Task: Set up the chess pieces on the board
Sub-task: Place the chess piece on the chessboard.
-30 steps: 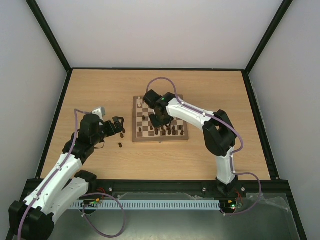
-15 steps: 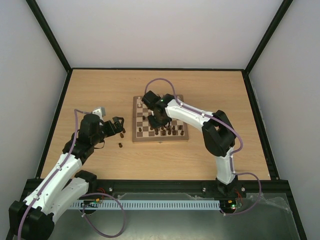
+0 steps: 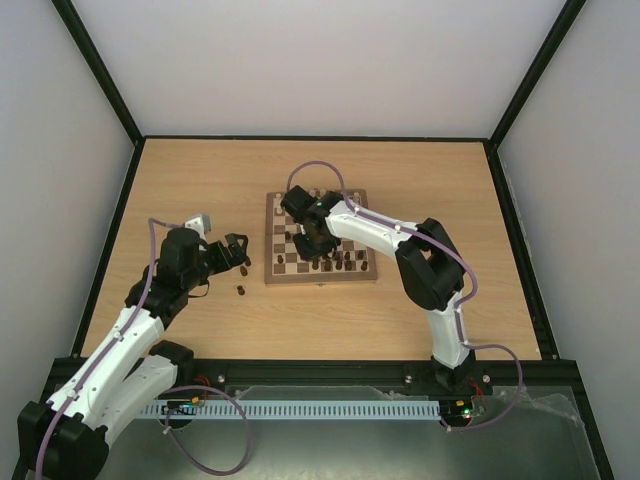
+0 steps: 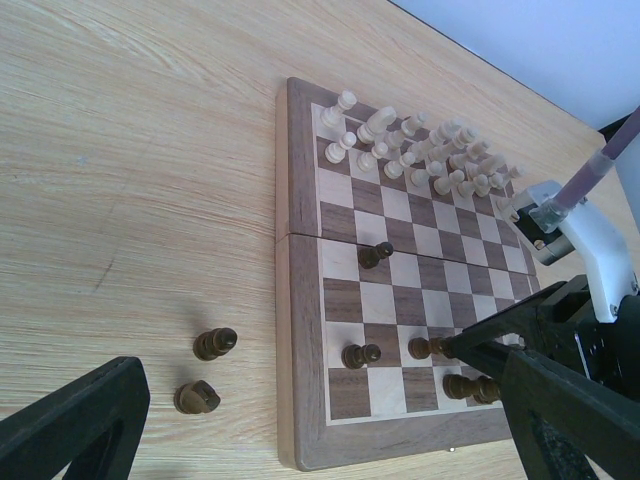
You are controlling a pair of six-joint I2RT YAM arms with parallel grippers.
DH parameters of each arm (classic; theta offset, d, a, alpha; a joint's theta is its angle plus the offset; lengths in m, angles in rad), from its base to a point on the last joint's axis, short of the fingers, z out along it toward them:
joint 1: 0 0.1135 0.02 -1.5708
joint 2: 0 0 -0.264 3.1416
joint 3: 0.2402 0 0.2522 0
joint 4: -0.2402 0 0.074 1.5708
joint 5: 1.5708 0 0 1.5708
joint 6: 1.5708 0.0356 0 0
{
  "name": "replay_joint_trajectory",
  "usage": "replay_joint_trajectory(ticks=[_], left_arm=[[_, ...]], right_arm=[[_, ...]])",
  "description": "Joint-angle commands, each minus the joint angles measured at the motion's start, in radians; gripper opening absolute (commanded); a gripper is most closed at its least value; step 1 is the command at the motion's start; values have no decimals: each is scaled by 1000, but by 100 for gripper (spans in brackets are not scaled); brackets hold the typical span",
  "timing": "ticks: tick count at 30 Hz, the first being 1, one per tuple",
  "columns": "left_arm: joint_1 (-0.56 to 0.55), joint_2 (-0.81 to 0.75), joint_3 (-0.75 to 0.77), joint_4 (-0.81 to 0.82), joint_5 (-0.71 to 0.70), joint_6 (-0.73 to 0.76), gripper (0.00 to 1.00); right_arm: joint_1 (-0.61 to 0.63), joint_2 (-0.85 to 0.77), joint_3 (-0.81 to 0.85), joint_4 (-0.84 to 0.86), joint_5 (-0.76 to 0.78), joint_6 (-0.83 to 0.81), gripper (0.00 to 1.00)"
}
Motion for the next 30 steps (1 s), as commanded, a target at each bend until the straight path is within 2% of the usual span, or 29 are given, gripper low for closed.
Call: replay_joint_trajectory(ticks=[1, 7, 14, 23, 30], left_arm=[[4, 0, -8, 20, 0, -5, 99], [6, -1, -9, 22, 2, -5, 99], [5, 1, -10, 23, 2, -5, 99], [5, 8, -13, 31, 5, -5, 99], [5, 14, -10, 36, 6, -4, 99]], right_arm=[[7, 17, 0, -18, -6, 12, 10], [8, 19, -8, -16, -4, 13, 11], [7, 12, -10, -19, 0, 15, 24], [7, -1, 7, -28, 10, 16, 26], [7, -11, 82, -71, 40, 11, 35]])
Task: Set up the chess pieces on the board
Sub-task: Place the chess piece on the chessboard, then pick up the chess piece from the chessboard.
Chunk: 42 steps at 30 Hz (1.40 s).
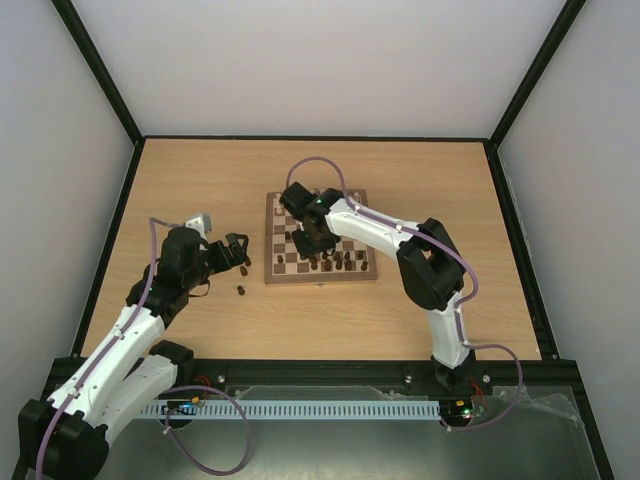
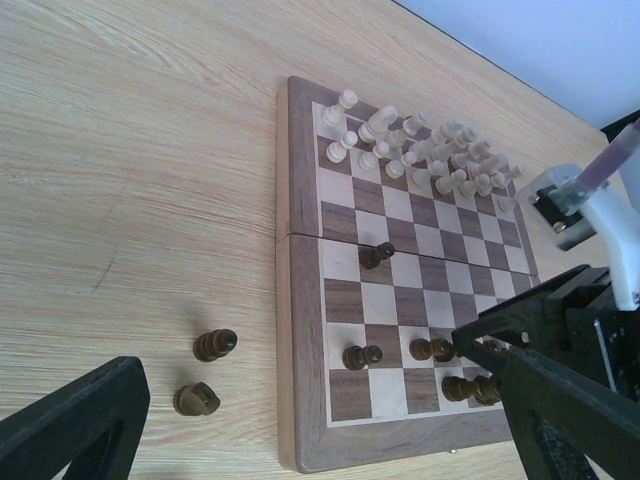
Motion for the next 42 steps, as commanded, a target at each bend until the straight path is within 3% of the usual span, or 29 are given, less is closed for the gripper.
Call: replay_joint_trajectory(ticks=[1, 9, 19, 29, 40, 42], left_arm=[[4, 5, -10, 30, 6, -5, 99], [5, 5, -8, 30, -3, -6, 99], [5, -22, 2, 5, -30, -11, 99], [5, -13, 3, 5, -32, -8, 99], [5, -22, 5, -4, -38, -2, 99], [5, -21, 7, -6, -38, -3, 99]], right_arm=[[6, -13, 71, -71, 30, -4, 35], [7, 10, 190, -92, 20, -12, 42], [7, 193, 445, -148, -35, -31, 41], [7, 282, 470, -153, -32, -32, 32], [7, 335, 523, -145, -27, -35, 31], [7, 342, 528, -147, -28, -37, 26]])
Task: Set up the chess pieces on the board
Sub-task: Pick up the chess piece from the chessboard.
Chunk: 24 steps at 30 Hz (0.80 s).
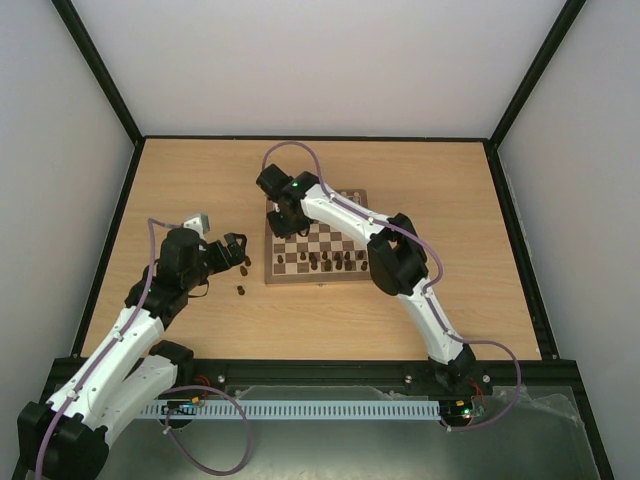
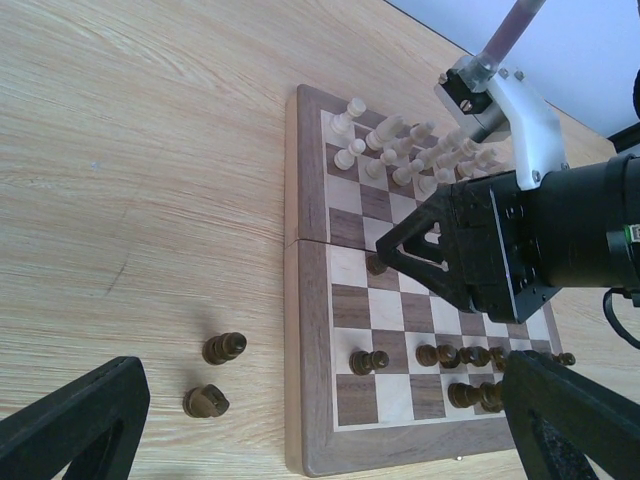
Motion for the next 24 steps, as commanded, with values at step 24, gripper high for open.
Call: replay_joint_trajectory(ticks=[24], left_arm=[[5, -1, 7, 9, -12, -2, 99]], right_arm=[[20, -79, -74, -52, 37, -10, 8]])
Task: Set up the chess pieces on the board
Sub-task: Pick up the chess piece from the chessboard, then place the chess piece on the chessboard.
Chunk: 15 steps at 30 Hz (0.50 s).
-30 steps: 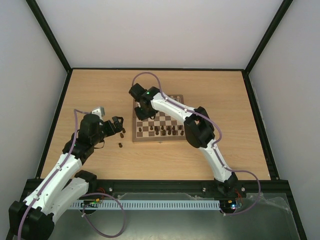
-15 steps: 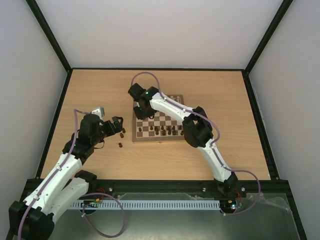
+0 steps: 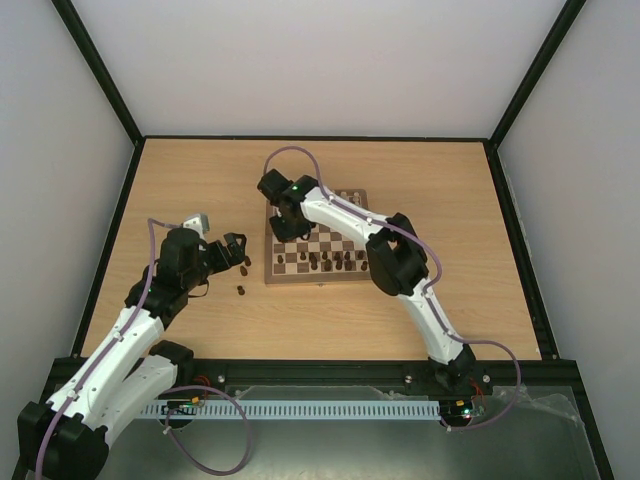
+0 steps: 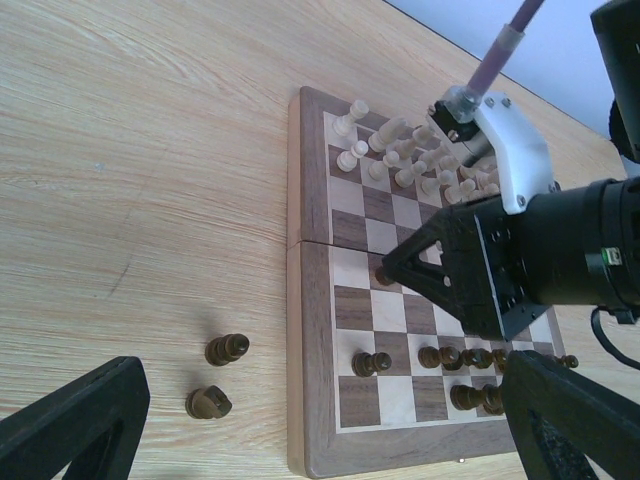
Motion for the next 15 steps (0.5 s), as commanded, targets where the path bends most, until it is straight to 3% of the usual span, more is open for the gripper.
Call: replay_joint_trajectory(ticks=[1, 15], left_arm=[[5, 1, 7, 12, -6, -4, 99], [4, 6, 2, 20, -6, -10, 99]], right_arm=[[23, -106, -73, -49, 31, -4, 8], [74, -197, -225, -5, 23, 15, 8]])
